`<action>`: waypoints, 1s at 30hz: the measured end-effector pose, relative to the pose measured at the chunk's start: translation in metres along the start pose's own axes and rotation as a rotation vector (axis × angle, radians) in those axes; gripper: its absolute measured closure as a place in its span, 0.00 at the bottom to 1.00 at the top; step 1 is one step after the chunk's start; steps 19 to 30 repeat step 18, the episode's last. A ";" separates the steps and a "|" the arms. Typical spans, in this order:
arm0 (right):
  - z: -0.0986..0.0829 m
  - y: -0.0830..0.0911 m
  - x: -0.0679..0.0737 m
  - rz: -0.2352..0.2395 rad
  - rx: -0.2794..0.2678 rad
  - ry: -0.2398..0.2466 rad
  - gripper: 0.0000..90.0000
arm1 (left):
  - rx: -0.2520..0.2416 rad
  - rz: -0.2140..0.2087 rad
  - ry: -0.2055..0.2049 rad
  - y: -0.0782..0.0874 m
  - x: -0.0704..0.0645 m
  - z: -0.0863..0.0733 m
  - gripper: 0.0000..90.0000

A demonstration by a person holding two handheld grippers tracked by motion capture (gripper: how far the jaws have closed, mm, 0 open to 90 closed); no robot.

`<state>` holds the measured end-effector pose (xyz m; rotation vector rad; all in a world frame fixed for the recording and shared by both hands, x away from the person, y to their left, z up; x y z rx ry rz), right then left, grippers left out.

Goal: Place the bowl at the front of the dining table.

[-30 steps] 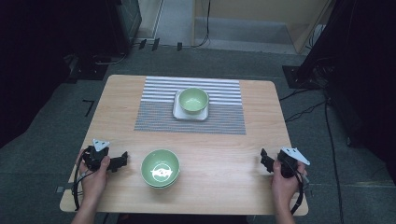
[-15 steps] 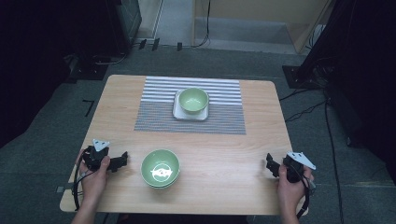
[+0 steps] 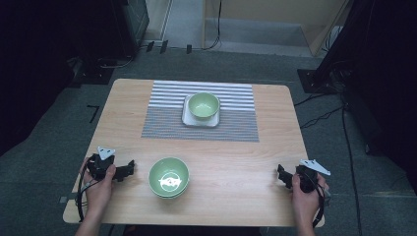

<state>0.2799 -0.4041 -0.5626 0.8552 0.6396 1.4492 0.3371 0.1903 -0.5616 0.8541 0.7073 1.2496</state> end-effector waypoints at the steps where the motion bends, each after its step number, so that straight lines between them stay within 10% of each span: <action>1: -0.001 0.000 0.001 -0.012 0.006 0.019 0.19 | 0.000 0.000 0.000 0.000 0.000 0.000 0.00; 5: -0.003 -0.002 0.010 -0.052 0.029 0.094 0.18 | 0.000 0.000 0.000 0.000 0.000 0.000 0.00; 30: -0.003 -0.002 0.010 -0.050 0.031 0.096 0.17 | 0.000 0.001 0.000 0.000 0.000 0.000 0.00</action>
Point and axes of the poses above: each handheld gripper's, and its own axes: y roughly backward along the jaws, z roughly out of its top, x roughly to its left, the point moved 6 cm from there along -y, roughly forward along the jaws, and after that the axes turned 14 degrees about x, right-handed, at the moved point
